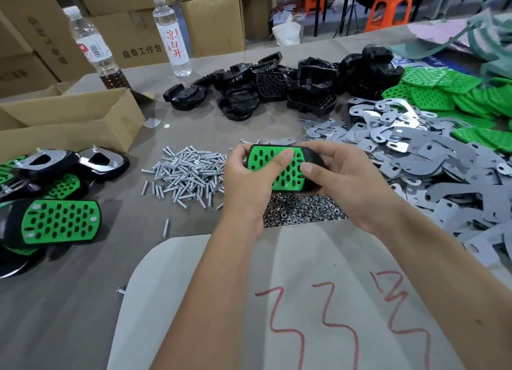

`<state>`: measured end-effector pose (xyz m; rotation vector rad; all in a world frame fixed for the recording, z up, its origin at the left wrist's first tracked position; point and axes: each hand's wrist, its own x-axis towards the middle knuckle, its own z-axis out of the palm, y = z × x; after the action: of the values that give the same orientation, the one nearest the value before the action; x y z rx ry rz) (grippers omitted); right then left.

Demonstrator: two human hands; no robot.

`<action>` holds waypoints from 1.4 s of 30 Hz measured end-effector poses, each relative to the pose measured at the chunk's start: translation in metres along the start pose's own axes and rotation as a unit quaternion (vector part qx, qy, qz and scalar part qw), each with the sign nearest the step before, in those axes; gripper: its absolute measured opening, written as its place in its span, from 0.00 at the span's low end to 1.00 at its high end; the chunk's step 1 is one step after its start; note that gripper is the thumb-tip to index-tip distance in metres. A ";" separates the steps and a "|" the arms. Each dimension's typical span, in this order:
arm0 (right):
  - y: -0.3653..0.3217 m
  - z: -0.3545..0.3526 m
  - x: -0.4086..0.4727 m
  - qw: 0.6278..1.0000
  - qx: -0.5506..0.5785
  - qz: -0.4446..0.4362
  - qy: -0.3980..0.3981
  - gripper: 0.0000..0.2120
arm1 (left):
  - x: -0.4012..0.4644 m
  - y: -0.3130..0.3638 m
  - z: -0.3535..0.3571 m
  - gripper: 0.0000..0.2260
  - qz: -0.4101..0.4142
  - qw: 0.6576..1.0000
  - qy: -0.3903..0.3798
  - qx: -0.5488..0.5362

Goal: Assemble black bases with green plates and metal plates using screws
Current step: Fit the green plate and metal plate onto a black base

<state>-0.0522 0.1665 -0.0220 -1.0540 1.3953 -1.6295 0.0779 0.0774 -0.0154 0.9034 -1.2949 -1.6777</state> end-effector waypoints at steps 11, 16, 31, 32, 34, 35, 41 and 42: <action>-0.004 0.003 -0.002 0.998 0.050 0.032 -0.004 0.11 | -0.001 0.005 0.001 0.13 -0.012 1.000 0.001 -0.024; -0.006 0.001 -0.003 0.999 0.032 0.001 0.010 0.11 | -0.003 0.006 0.001 0.12 -0.014 0.998 -0.032 -0.055; -0.004 0.013 0.000 0.998 -0.009 -0.049 -0.034 0.08 | 0.003 0.021 -0.030 0.07 0.071 0.984 -0.100 0.128; -0.005 0.018 0.004 0.999 -0.003 -0.032 -0.041 0.07 | 0.005 0.021 -0.032 0.07 0.081 0.985 -0.080 0.126; -0.007 0.032 0.013 0.999 0.001 -0.005 -0.047 0.07 | 0.010 0.021 -0.034 0.07 0.095 0.990 -0.011 0.104; -0.007 0.040 0.019 0.999 -0.008 -0.001 -0.032 0.08 | 0.012 0.021 -0.036 0.08 0.100 0.990 0.043 0.087; -0.009 0.102 0.048 0.890 -0.448 -0.078 -0.026 0.16 | 0.028 0.029 -0.077 0.12 0.108 0.912 0.391 -0.066; -0.008 0.114 0.049 0.853 -0.509 -0.079 -0.078 0.20 | 0.031 0.029 -0.083 0.12 0.098 0.903 0.407 -0.094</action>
<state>0.0327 0.0791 0.0007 -1.8652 2.1481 -0.7744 0.1440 0.0126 -0.0071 1.1373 -0.6079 -1.0422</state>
